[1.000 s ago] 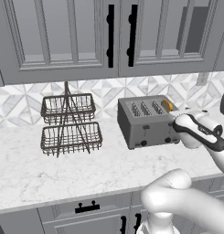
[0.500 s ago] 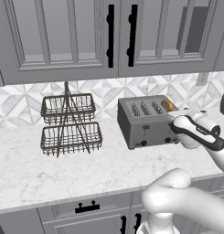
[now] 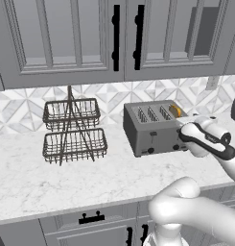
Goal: Start the toaster. Once the lever pops up, take the bread to the plate on the dining counter.
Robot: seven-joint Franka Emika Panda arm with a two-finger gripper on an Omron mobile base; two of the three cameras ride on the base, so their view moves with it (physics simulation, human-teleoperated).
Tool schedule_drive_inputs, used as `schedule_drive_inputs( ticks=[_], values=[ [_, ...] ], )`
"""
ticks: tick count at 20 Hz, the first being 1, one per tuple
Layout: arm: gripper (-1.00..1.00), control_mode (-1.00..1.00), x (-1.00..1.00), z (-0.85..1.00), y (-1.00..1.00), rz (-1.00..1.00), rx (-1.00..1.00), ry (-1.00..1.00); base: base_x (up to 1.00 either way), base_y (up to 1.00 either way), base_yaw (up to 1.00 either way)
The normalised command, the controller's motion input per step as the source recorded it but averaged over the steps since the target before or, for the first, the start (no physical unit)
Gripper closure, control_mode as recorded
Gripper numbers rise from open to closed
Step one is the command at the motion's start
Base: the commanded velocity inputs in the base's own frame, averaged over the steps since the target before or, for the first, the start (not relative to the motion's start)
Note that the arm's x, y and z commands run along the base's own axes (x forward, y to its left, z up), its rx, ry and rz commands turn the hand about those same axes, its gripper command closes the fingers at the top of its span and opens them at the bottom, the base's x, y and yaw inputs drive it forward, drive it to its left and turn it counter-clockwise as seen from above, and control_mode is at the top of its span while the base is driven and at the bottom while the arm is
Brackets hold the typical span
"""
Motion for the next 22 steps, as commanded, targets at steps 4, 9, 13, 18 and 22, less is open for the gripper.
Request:
schedule_drive_inputs(
  ticks=[4, 9, 13, 18, 22],
  values=[
    [-1.0, -1.0, 0.04, 0.02, 0.0, 0.0, 0.0, 0.05, 0.0, 0.0, 0.0],
    [-1.0, -1.0, 0.08, 0.22, 0.0, 0.0, 0.0, 0.03, 0.0, 0.0, 0.0],
    [-1.0, -1.0, 0.04, 0.17, 0.0, 0.0, 0.0, 0.04, 0.0, 0.0, 0.0],
    [-1.0, -1.0, 0.11, 0.0, 0.0, 0.0, 0.0, 0.12, 0.0, 0.0, 0.0],
    [-1.0, -1.0, 0.04, 0.0, 0.0, 0.0, 0.0, 0.04, 0.0, 0.0, 0.0]
  ],
)
